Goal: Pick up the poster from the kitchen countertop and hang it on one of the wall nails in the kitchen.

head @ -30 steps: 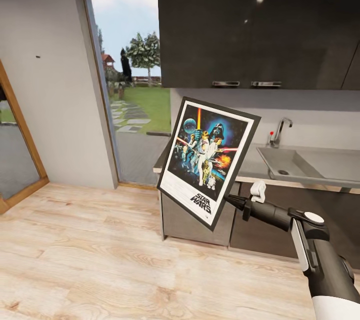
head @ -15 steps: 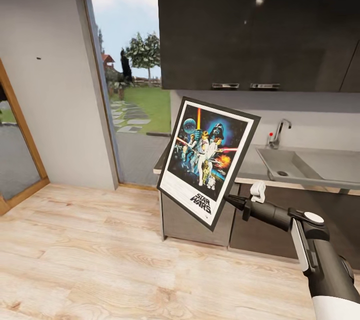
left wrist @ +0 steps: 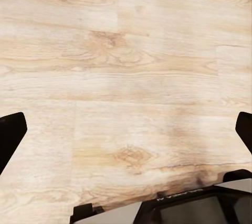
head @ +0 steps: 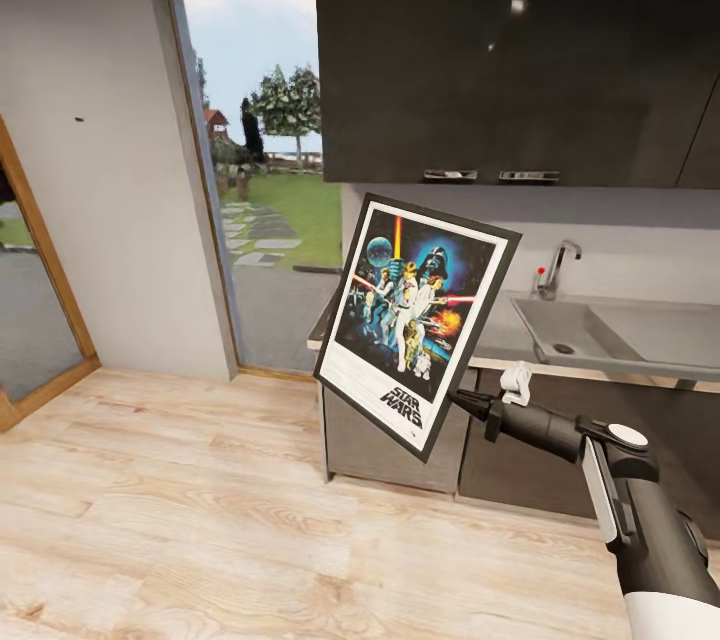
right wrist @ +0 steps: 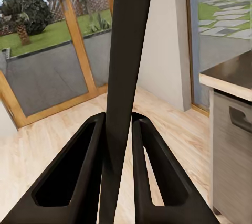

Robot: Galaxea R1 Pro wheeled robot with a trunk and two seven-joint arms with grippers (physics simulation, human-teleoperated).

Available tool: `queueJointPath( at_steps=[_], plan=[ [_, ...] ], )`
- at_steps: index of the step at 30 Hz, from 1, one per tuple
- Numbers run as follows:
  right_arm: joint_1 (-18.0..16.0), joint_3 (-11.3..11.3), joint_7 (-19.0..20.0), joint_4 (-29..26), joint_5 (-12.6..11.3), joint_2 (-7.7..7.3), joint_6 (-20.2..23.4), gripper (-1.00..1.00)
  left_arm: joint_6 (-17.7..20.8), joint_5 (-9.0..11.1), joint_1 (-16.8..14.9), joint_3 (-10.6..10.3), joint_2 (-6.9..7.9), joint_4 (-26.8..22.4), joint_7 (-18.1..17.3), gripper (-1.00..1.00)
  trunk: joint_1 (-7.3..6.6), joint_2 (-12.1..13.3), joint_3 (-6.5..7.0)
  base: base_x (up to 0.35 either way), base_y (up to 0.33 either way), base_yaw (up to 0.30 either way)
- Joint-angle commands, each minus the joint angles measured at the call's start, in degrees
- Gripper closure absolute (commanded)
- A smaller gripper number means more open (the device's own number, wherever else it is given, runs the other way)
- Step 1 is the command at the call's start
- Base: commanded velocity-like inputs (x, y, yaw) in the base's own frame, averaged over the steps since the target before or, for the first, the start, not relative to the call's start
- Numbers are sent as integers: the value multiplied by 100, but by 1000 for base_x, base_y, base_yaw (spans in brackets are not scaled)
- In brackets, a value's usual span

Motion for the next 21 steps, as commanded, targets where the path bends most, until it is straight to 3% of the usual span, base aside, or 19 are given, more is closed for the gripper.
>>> queueJointPath(
  at_steps=[1,21],
  plan=[
    [-6,-7,31,-3,-4,1,62,100,-5,-1,0,14,-1,-6,-30,-100,-20,32,9,0,0,0],
    [-6,-6,35,-3,-4,1,62,100,-5,-1,0,14,-1,-6,-30,-100,-459,835,368,0,0,0]
  ],
)
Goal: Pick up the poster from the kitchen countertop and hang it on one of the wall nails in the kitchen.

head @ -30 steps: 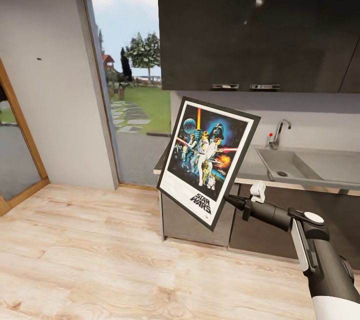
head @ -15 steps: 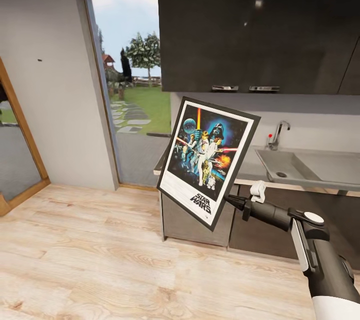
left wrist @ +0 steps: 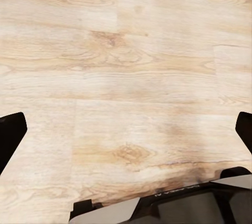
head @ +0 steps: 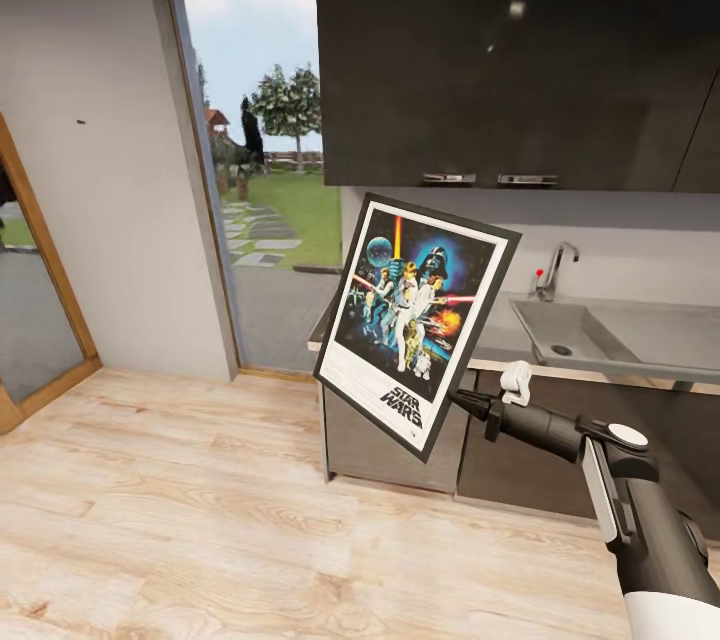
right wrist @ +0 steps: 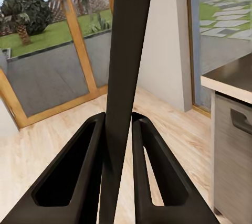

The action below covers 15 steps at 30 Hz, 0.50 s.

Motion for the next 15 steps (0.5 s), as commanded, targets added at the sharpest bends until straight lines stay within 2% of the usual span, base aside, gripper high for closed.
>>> queueJointPath(
  at_steps=[1,11,15],
  plan=[
    [-2,-7,33,-2,-4,1,61,100,-7,0,3,14,-1,-3,-30,-100,2,-1,0,0,0,0],
    [-2,-6,33,-2,-4,1,61,100,-7,0,3,16,-1,-3,-30,-100,2,-1,0,0,0,0],
    [-2,-9,29,-6,-4,1,59,100,-13,-3,1,18,-1,-3,-24,-100,2,-1,0,0,0,105]
  ],
)
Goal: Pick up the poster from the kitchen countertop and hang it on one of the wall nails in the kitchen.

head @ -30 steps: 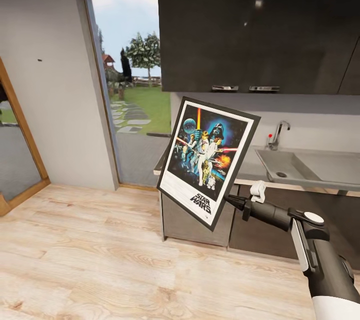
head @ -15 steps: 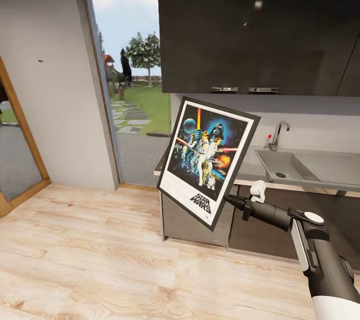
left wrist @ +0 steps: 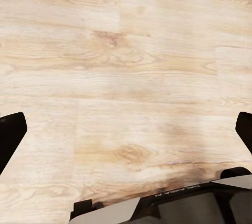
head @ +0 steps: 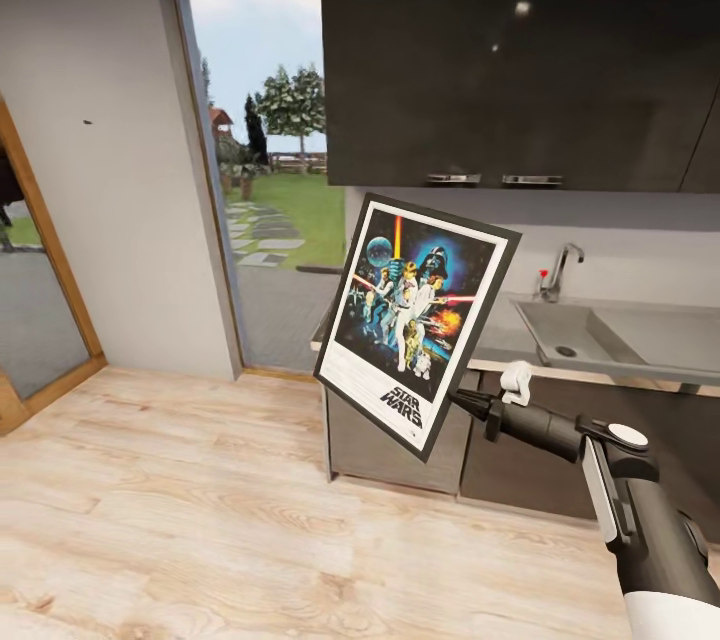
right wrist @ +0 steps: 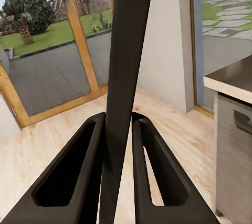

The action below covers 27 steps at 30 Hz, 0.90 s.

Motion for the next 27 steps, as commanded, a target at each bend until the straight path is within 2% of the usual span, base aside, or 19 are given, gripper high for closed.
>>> queueJointPath(
  at_steps=[1,12,27],
  plan=[
    [-1,-7,33,-4,-5,1,62,100,-7,-2,2,15,-2,-2,-30,-100,2,-3,-1,0,0,204],
    [-1,-5,34,-7,-5,1,56,100,-10,-6,4,9,-2,-2,-4,-100,2,-3,-1,0,34,256],
    [-1,-5,28,-8,-5,1,55,100,-3,-7,4,14,-2,-2,-9,-100,2,-3,-1,0,271,27]
  ],
)
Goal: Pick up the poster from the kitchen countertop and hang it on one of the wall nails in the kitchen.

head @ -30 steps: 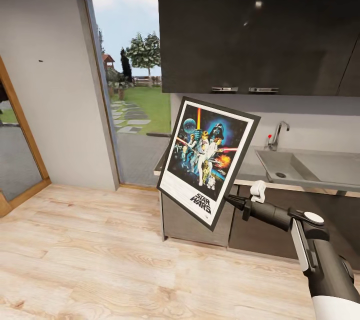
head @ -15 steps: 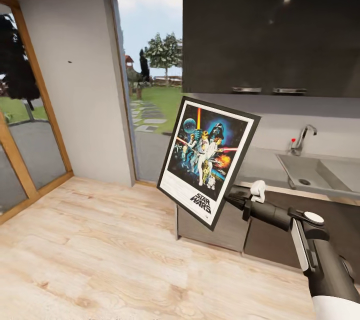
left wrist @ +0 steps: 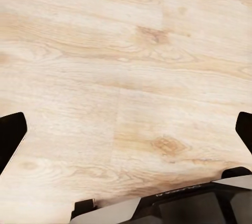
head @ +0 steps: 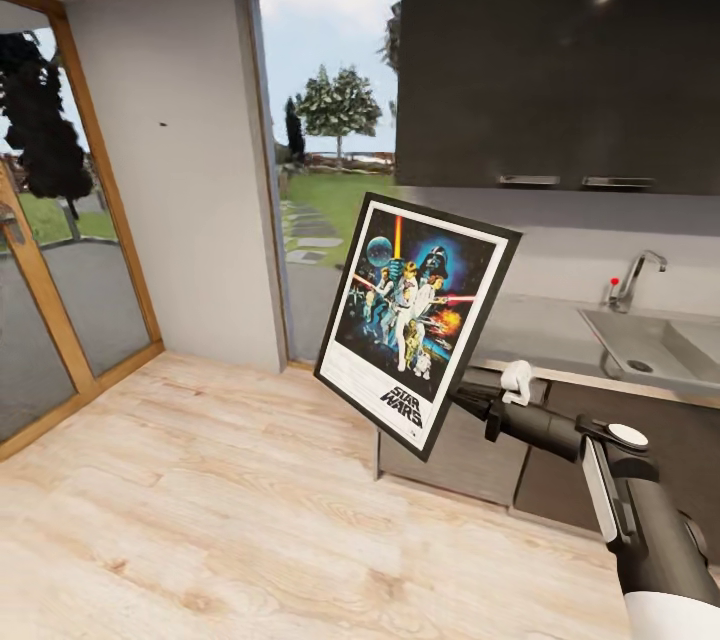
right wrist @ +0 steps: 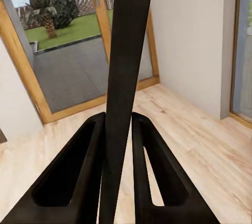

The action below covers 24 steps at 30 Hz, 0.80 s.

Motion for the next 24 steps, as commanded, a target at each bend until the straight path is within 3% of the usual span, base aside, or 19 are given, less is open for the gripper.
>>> queueJointPath(
  at_steps=[1,24],
  plan=[
    [-3,-7,32,-3,-4,2,64,100,-9,-1,2,15,-1,-1,-32,-100,2,-3,-1,0,293,1],
    [-3,-7,32,4,-4,2,63,100,8,-1,2,9,-1,-1,-39,-100,2,-3,-1,15,297,0]
  ],
)
